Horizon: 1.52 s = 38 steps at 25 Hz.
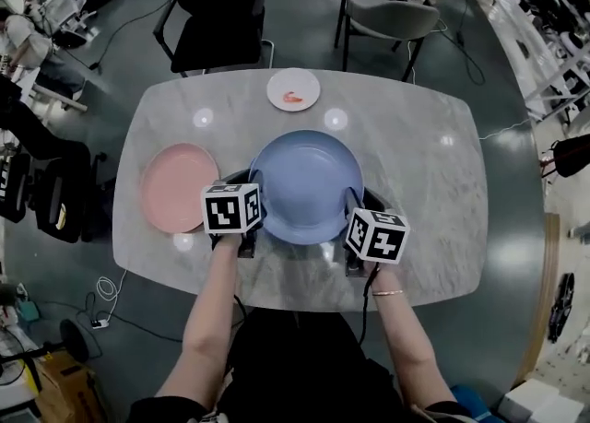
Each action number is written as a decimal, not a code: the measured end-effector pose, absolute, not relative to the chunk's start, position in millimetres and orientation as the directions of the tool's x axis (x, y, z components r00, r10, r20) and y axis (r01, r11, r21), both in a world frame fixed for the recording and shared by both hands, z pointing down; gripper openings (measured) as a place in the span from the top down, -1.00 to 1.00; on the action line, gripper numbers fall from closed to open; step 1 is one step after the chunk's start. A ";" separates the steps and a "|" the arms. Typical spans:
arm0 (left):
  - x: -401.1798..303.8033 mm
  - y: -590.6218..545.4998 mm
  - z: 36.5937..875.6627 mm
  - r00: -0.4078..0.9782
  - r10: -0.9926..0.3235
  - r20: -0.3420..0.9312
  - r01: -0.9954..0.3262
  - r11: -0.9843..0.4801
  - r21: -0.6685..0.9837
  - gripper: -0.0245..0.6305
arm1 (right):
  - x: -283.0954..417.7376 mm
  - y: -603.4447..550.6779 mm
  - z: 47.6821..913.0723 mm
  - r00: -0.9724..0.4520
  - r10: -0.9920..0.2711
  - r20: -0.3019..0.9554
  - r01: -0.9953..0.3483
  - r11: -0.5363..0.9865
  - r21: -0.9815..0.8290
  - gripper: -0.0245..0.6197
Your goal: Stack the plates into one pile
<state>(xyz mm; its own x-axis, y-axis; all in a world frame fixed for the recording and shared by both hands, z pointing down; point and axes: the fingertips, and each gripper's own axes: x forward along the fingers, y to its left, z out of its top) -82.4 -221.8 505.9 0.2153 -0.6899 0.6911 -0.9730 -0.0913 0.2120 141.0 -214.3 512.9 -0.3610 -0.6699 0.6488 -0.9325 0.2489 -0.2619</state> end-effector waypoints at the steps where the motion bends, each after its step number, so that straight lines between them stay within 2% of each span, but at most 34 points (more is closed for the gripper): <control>1: -88.5 -221.9 511.2 0.218 -0.684 0.697 -0.972 -0.085 0.220 0.75 | 135.0 -216.5 517.0 -0.356 -0.664 0.657 -0.935 0.251 -0.252 0.61; 17: -108.8 -228.7 560.3 0.252 -0.627 0.737 -0.967 -0.145 0.207 0.75 | 113.3 -226.1 570.5 -0.230 -0.606 0.762 -0.965 0.243 -0.098 0.59; 23: -109.8 -228.0 557.2 0.256 -0.656 0.710 -0.966 -0.147 0.212 0.58 | 115.2 -227.8 564.9 -0.217 -0.639 0.738 -0.969 0.233 -0.083 0.51; 27: -120.2 -223.8 545.6 0.227 -0.686 0.692 -0.973 -0.129 0.191 0.58 | 120.1 -234.9 538.4 -0.205 -0.697 0.687 -0.972 0.230 -0.057 0.50; 32: -154.1 -207.1 520.8 0.168 -0.749 0.641 -0.980 -0.055 0.193 0.58 | 69.8 -246.4 495.9 -0.332 -0.722 0.607 -0.927 0.370 -0.067 0.50; 38: -231.6 -169.3 503.1 0.043 -0.795 0.606 -0.981 0.082 0.176 0.58 | -51.4 -237.6 478.8 -0.549 -0.612 0.569 -0.780 0.620 -0.086 0.50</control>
<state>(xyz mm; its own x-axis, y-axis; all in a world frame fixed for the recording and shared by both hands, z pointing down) -231.6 -169.3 503.1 0.0425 -0.7947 0.6056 -0.9809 0.0819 0.1763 -51.4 -237.6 478.8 -0.5494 -0.6119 0.5689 -0.7799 0.6199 -0.0865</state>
